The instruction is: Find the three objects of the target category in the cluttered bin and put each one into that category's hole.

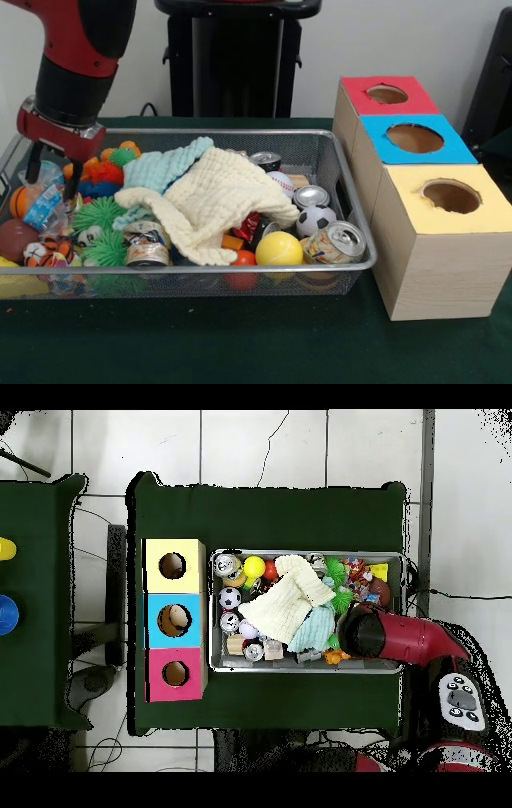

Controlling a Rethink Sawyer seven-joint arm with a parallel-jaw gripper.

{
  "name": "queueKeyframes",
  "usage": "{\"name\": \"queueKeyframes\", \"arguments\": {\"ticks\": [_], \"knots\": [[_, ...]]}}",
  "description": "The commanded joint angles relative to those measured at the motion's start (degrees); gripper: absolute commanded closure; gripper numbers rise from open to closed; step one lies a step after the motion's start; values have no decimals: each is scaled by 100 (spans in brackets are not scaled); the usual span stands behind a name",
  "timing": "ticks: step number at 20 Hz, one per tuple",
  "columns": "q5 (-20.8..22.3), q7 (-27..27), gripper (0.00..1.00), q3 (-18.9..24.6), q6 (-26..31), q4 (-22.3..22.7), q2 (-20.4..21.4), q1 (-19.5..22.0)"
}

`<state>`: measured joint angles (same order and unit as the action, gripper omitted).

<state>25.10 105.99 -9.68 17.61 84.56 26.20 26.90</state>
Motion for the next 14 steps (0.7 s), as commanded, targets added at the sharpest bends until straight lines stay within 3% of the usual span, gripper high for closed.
{"name": "queueKeyframes", "arguments": {"ticks": [1,14], "knots": [[-92,791,100,345,-567,459,-207,239],[-164,877,100,244,-801,540,-223,165]]}}
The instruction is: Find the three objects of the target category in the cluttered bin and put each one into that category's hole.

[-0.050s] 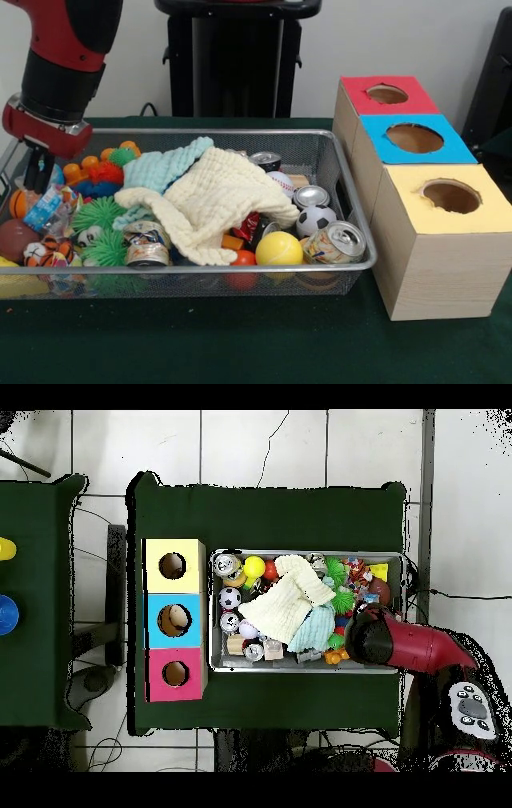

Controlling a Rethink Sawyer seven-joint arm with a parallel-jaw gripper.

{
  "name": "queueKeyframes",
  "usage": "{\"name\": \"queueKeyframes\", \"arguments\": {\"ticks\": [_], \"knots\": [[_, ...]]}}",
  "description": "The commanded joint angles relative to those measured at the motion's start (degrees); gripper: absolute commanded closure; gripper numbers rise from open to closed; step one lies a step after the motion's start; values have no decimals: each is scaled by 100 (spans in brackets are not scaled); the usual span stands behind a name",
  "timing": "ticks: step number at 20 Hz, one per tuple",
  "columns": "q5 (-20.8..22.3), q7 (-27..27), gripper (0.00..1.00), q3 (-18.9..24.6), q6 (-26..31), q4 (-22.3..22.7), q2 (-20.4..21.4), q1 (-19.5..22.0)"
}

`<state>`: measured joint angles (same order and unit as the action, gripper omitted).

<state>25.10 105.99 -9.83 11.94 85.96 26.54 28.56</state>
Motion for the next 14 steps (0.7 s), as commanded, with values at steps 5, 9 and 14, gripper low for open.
{"name": "queueKeyframes", "arguments": {"ticks": [5,9,14], "knots": [[-221,625,100,599,56,621,37,178],[-598,400,100,623,1242,624,676,-105],[-1101,1039,100,381,1837,87,320,-766]]}}
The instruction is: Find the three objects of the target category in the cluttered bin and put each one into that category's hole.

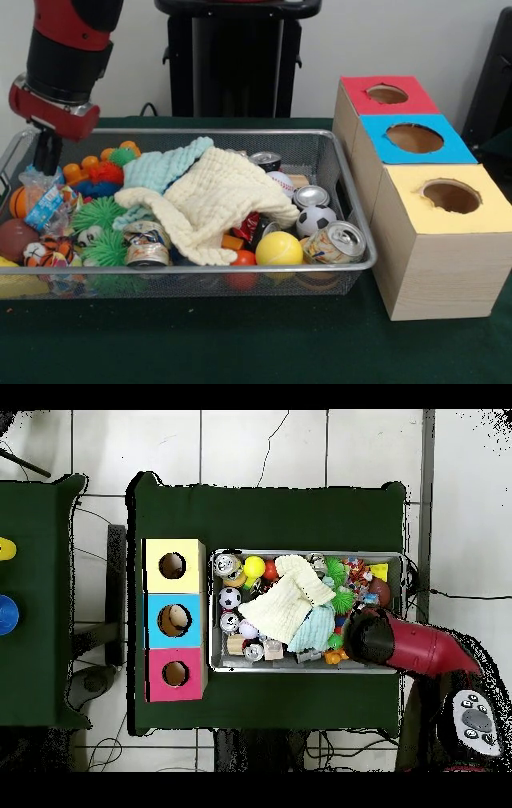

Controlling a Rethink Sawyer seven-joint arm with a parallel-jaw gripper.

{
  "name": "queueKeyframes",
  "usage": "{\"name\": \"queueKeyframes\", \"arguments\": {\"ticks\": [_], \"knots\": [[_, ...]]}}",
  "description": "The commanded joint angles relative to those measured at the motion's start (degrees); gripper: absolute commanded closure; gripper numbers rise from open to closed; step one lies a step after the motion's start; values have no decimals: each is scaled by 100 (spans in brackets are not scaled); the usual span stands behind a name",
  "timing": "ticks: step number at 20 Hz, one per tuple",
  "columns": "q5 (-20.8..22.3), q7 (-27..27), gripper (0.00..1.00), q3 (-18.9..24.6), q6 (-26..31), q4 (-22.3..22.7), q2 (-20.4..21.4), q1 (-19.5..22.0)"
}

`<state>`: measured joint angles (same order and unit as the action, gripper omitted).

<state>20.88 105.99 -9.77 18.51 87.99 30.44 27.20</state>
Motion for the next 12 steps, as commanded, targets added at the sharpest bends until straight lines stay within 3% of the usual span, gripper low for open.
{"name": "queueKeyframes", "arguments": {"ticks": [1,5,8,9,12], "knots": [[-743,1202,100,296,1102,-182,-185,-747],[-1010,1509,100,129,857,-345,-530,-981],[-1132,1453,100,65,572,-288,-645,-982],[-1135,1284,100,122,478,-281,-669,-837],[-996,358,100,690,197,-72,-620,98]]}}
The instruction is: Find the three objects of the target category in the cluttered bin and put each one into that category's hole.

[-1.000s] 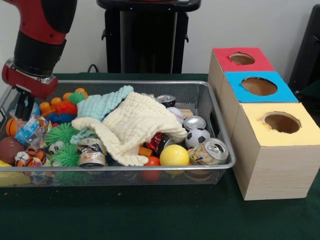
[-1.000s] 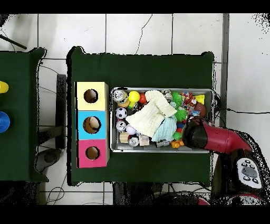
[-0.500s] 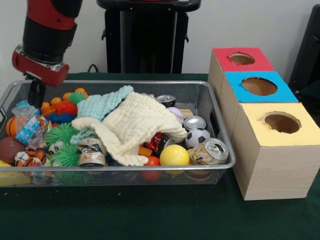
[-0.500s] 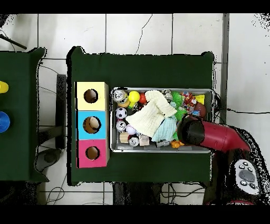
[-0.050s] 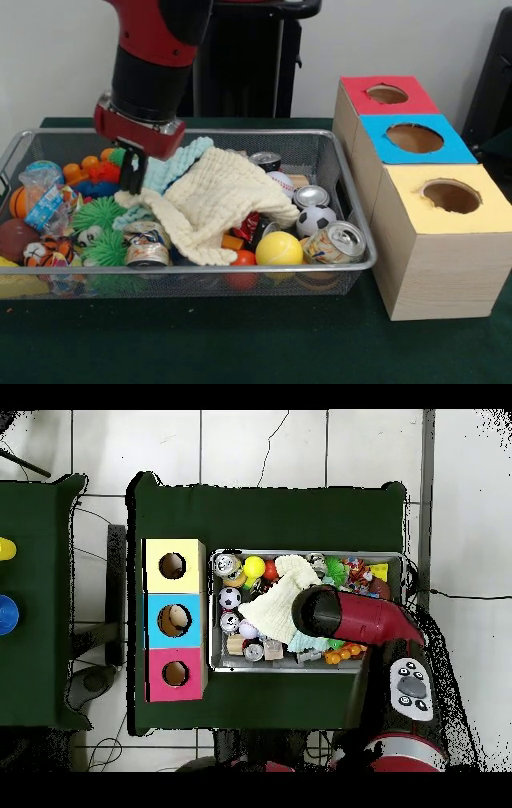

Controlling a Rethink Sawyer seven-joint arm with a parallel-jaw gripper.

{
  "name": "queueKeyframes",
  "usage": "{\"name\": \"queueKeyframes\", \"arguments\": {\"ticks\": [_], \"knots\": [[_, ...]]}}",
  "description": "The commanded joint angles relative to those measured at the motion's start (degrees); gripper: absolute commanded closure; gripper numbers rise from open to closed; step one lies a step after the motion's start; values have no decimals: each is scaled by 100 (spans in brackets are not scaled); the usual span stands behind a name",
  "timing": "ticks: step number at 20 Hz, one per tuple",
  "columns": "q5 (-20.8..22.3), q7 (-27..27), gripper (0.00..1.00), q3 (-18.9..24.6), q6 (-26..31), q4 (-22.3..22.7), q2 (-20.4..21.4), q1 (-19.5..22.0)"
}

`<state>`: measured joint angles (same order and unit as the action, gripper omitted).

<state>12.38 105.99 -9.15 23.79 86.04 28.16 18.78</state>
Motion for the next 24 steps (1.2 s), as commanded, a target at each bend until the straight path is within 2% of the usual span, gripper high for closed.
{"name": "queueKeyframes", "arguments": {"ticks": [1,3,5,6,9,17,24], "knots": [[-66,97,100,769,-383,171,-370,1188],[123,-40,100,743,-367,130,-329,1241],[206,59,100,688,-412,119,-281,1253],[246,121,0,640,-405,99,-260,1237],[285,222,0,451,-363,2,-269,1106],[281,5,0,752,-335,-80,-306,1331],[332,168,0,642,-596,-27,-371,1294]]}}
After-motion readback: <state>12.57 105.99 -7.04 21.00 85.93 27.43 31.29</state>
